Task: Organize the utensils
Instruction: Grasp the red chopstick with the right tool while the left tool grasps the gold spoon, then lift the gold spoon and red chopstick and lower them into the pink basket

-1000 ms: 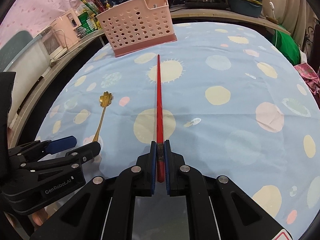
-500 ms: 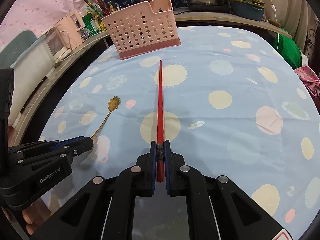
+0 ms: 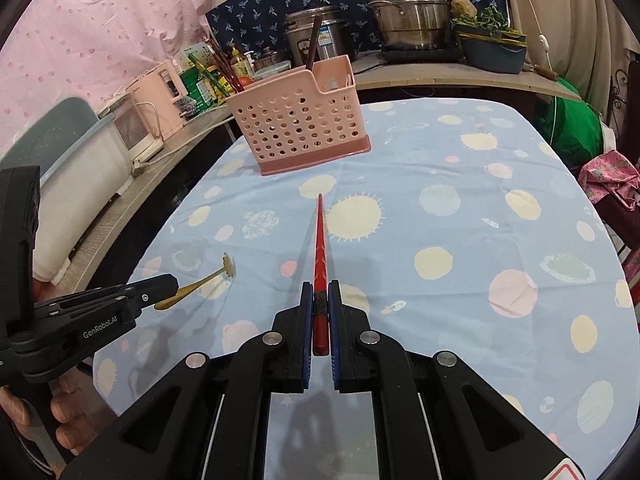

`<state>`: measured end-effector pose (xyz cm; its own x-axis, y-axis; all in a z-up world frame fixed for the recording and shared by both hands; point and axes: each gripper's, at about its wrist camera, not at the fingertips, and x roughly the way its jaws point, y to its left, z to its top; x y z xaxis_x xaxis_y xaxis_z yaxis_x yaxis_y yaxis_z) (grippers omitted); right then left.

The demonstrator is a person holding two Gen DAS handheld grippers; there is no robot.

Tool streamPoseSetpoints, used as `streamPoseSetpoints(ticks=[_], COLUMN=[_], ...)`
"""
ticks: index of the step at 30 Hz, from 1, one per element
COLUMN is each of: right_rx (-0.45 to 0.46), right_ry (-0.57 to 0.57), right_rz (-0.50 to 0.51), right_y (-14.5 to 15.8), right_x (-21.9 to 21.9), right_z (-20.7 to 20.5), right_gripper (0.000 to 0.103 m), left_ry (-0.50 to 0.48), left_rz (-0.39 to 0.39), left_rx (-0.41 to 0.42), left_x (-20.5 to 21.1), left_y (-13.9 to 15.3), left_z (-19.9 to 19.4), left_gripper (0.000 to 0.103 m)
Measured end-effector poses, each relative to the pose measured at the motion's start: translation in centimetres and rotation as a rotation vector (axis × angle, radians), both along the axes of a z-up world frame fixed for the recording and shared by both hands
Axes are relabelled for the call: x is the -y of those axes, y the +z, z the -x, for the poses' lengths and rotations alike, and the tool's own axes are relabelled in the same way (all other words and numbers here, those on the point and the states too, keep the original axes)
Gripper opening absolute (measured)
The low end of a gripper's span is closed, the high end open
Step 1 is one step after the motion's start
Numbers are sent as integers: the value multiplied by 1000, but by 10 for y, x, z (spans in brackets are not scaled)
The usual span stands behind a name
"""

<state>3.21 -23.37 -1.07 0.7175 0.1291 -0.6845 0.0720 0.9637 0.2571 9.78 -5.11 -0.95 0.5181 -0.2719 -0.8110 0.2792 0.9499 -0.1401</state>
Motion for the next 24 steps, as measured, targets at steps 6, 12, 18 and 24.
streamPoseSetpoints(ticks=[6,12,18,24], right_rx=[62,119,172,208], right_ry=[-8,-3,8,7], right_rz=[-20,-10,-42,-38], right_y=[25,51,78,101], right_x=[7,10,18,21], right_z=[-1,-12,-32,-56], right_gripper=[7,7,7,7], left_ry=[7,4,7,-2], left_rz=[25,46,83,126], left_rx=[15,50,74,85], left_x=[-6,-9,-11,-14], left_y=[15,36,61,87], left_z=[-4,-8,-21,-44], left_gripper=[0,0,0,0])
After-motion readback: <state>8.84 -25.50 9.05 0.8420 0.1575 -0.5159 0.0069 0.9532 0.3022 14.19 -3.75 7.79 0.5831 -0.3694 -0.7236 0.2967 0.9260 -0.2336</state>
